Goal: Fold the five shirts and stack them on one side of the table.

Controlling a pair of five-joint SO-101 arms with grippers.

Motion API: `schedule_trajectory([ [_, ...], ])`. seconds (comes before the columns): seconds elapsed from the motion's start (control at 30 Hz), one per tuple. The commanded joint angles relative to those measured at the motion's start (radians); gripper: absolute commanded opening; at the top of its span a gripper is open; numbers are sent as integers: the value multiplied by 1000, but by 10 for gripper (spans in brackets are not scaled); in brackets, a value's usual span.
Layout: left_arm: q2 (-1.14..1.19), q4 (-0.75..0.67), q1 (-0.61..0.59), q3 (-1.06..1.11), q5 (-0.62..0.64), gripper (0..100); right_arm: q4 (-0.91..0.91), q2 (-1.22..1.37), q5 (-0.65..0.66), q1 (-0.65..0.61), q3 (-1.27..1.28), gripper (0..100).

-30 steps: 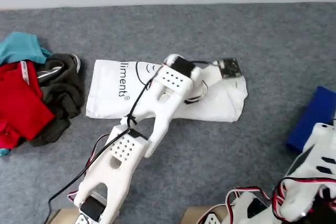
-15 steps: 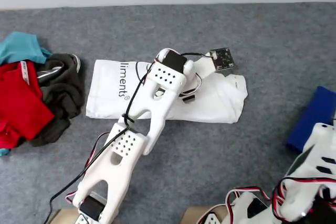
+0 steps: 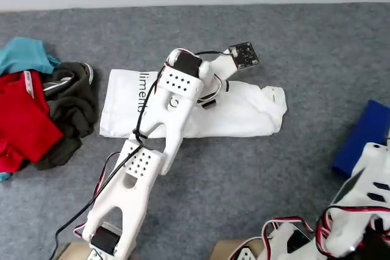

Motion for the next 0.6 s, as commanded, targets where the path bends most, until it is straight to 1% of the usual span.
schedule_trajectory([
  [0.0, -38, 54, 37, -74, 9, 175, 39, -5, 8, 13, -3, 15],
  [0.27, -44, 54, 69, -77, 9, 174, 39, -5, 11, 13, -3, 15],
  [0.57, -86, 54, 48, -77, 106, 173, 39, 1, 11, 13, -3, 15],
])
